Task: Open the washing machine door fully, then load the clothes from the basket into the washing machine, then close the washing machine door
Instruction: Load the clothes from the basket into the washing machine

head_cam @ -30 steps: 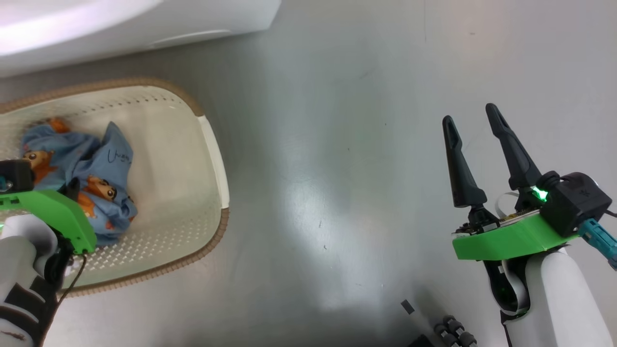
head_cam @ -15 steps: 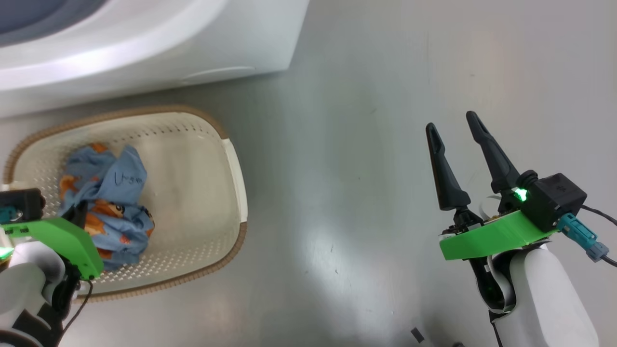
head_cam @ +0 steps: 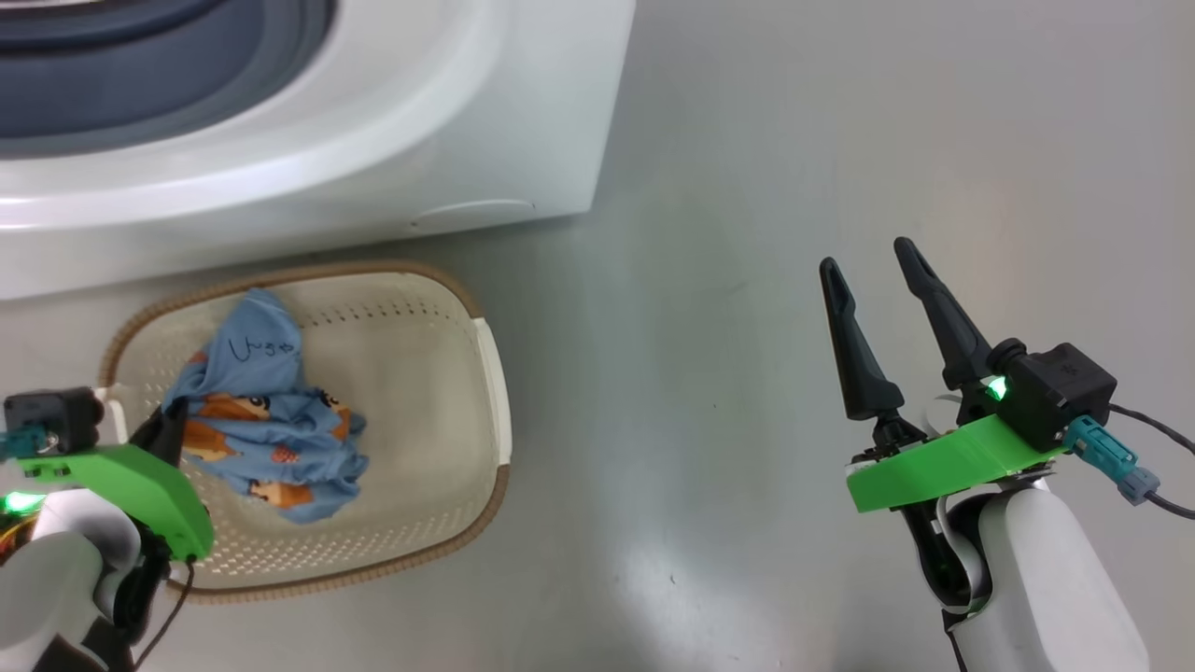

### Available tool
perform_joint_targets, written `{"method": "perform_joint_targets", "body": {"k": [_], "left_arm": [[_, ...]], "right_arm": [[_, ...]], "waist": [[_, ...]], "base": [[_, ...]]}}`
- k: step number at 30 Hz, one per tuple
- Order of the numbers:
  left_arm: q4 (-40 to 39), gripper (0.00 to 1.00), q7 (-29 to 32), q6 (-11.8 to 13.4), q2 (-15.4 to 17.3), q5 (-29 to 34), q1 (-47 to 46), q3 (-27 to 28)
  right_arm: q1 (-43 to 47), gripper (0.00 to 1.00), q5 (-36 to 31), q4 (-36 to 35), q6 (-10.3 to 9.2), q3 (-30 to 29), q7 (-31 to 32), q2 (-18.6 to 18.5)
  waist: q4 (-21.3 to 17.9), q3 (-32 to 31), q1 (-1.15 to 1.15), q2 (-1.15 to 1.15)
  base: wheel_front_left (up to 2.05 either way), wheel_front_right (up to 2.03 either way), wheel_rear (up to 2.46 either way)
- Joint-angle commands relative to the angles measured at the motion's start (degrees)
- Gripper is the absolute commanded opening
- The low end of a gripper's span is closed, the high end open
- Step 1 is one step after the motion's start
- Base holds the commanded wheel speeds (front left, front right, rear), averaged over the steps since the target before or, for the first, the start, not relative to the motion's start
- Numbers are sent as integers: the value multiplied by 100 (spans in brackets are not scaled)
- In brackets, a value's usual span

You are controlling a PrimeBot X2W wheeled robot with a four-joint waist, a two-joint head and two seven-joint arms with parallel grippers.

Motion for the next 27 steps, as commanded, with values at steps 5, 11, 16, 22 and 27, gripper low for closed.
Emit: {"method": "perform_joint_targets", "body": {"k": [5, 11, 16, 22, 27], "left_arm": [[-611, 0, -78, 129, 245, 654, 479, 814], [-1378, 0, -78, 200, 136, 1384, 1071, 1634], [-1950, 0, -78, 189, -10, 1880, 1576, 2251], [-2442, 0, -78, 135, -185, 2296, 2006, 2706], [-2888, 0, -78, 85, -381, 2604, 2333, 3077]], "right_arm": [[123, 100, 29, -4, 9, 140, -59, 15], [163, 100, 108, 134, 9, 166, -68, 15], [226, 100, 140, 244, 9, 196, -76, 15], [304, 100, 165, 329, 9, 186, -81, 15], [386, 100, 189, 405, 9, 185, -84, 15]], "waist": [[167, -419, 0, 0], [241, -782, 0, 0], [280, -1074, 0, 0], [329, -1342, 0, 0], [391, -1610, 0, 0]], "base": [[0, 0, 0], [0, 0, 0], [0, 0, 0], [0, 0, 0], [0, 0, 0]]}}
